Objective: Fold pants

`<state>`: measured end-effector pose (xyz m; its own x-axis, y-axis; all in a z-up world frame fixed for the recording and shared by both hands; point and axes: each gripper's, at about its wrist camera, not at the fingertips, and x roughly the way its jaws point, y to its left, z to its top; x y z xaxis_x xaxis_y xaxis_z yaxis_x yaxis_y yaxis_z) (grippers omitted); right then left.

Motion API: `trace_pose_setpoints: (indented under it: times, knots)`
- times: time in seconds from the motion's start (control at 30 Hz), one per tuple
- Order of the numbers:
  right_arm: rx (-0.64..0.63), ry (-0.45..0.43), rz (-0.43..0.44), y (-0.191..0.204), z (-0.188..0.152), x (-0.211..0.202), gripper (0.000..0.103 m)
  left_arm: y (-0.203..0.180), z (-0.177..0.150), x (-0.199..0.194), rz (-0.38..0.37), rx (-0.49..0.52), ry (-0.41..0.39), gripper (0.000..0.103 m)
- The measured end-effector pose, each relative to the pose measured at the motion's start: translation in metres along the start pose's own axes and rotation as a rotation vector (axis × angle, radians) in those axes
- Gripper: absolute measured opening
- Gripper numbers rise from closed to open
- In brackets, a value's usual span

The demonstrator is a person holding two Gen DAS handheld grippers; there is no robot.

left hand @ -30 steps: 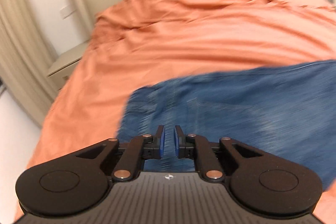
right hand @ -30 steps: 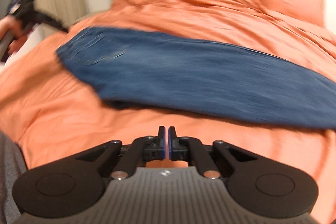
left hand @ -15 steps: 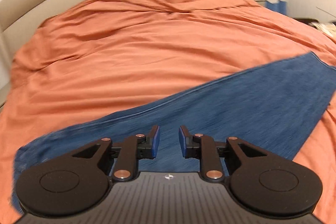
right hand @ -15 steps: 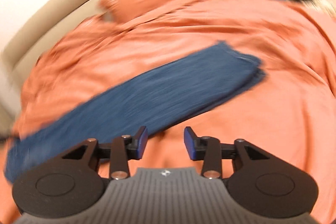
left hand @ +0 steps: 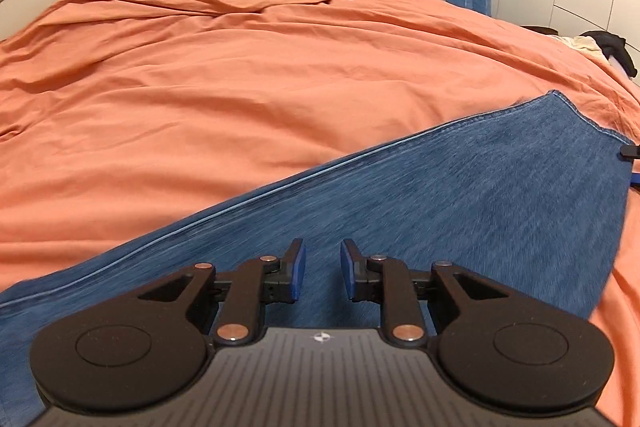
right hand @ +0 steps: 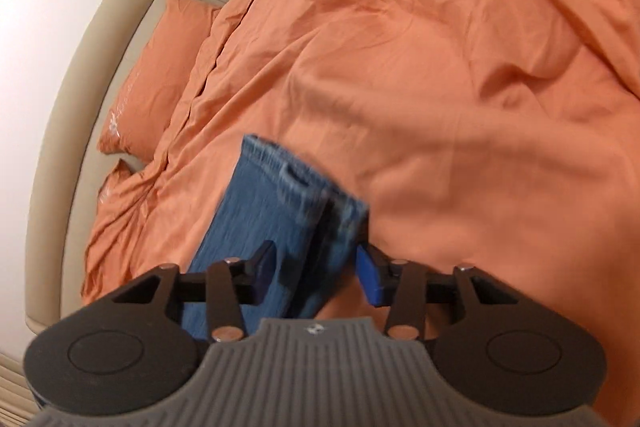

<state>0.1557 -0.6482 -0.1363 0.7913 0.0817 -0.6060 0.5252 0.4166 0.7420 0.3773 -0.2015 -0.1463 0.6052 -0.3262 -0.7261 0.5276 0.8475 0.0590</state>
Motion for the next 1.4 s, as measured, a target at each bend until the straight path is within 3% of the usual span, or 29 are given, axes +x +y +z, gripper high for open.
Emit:
trace_pose_setpoints:
  times: [0.1,0.23,0.4,0.63,0.8,0.97,1.13,1.27,1.4]
  knots:
    - [0.002,0.016,0.037,-0.008,0.005,0.009,0.028,-0.011,0.009,0.024,0.016,0.014,0.005,0.027]
    - [-0.014,0.021,0.06,-0.013,0.01,0.011,0.021,-0.018,0.018,0.053,0.056,0.005,0.003,0.027]
    - [-0.114,-0.018,0.058,0.001,0.009,0.006,0.011,-0.018,0.024,0.055,0.096,-0.047,-0.027,0.027]
    - [-0.312,-0.121,0.062,0.053,0.004,-0.022,0.002,0.014,0.011,-0.012,0.122,-0.045,-0.054,0.027]
    - [-0.507,-0.174,0.089,0.137,-0.012,-0.052,0.001,0.063,-0.007,-0.08,0.146,-0.115,-0.089,0.027]
    - [-0.7,-0.177,0.151,0.236,-0.056,-0.064,0.001,0.103,-0.028,-0.138,0.164,-0.163,-0.111,0.027]
    - [-0.812,-0.121,0.229,0.31,-0.126,-0.048,0.002,0.133,-0.048,-0.176,0.13,-0.249,-0.133,0.027]
    - [-0.861,-0.033,0.256,0.335,-0.194,-0.021,0.002,0.148,-0.07,-0.185,0.093,-0.295,-0.12,0.027]
    - [-0.914,0.087,0.239,0.324,-0.269,0.024,0.001,0.158,-0.093,-0.179,0.04,-0.341,-0.085,0.027]
